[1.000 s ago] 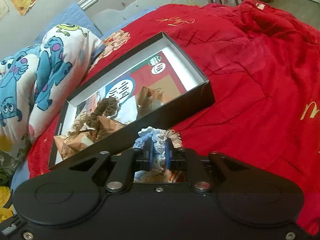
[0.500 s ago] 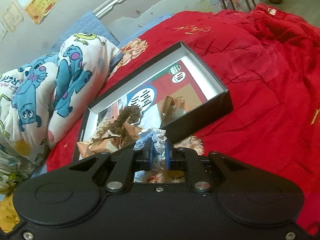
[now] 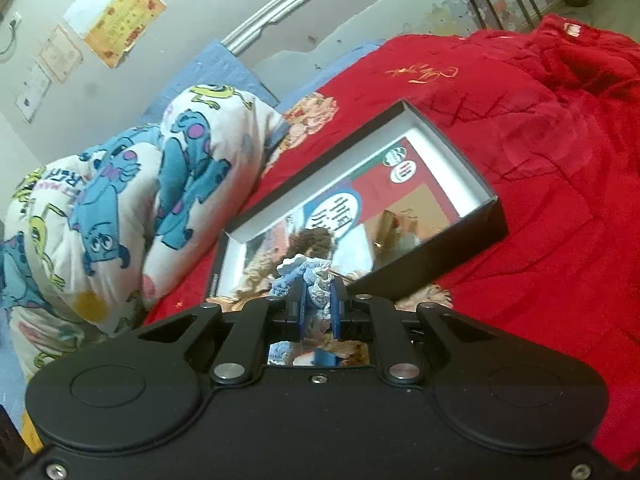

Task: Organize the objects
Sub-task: 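Carry both held scrunchies over the black box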

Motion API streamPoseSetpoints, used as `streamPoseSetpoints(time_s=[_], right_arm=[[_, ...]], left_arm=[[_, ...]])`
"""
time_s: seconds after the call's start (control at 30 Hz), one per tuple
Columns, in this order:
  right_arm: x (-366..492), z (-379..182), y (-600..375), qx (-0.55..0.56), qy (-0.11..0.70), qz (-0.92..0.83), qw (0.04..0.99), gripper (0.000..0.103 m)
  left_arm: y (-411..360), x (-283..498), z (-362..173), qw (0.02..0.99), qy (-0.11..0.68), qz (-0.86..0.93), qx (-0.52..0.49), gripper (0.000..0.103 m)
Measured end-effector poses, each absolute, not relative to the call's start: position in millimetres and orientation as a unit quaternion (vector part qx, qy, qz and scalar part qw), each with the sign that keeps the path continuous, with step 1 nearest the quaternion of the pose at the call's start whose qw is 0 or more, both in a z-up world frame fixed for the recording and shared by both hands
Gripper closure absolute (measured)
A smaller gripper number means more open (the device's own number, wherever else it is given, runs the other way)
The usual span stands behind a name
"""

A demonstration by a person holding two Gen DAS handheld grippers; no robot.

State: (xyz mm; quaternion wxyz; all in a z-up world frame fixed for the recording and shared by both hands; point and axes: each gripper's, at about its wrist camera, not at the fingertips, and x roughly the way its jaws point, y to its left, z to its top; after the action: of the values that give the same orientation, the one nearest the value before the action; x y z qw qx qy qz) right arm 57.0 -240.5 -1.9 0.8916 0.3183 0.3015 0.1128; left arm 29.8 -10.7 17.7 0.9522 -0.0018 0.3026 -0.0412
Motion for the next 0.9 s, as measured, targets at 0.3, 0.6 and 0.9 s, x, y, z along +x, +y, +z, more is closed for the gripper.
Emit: streamPoseSetpoints(time_s=[0.3, 0.6, 0.9], right_arm=[[52, 9, -238, 0.328, 0.268, 0.151, 0.893, 0.091], [44, 26, -233, 0.326, 0.216, 0.196, 0.899, 0.090], [39, 42, -235, 0.327, 0.184, 0.221, 0.900, 0.090]], left_arm=[[-10, 29, 25, 0.959, 0.280, -0.045, -0.009, 0.080], [-3, 35, 40, 0.967, 0.250, -0.046, -0.029, 0.079], [6, 43, 61, 0.973, 0.223, -0.039, -0.045, 0.079]])
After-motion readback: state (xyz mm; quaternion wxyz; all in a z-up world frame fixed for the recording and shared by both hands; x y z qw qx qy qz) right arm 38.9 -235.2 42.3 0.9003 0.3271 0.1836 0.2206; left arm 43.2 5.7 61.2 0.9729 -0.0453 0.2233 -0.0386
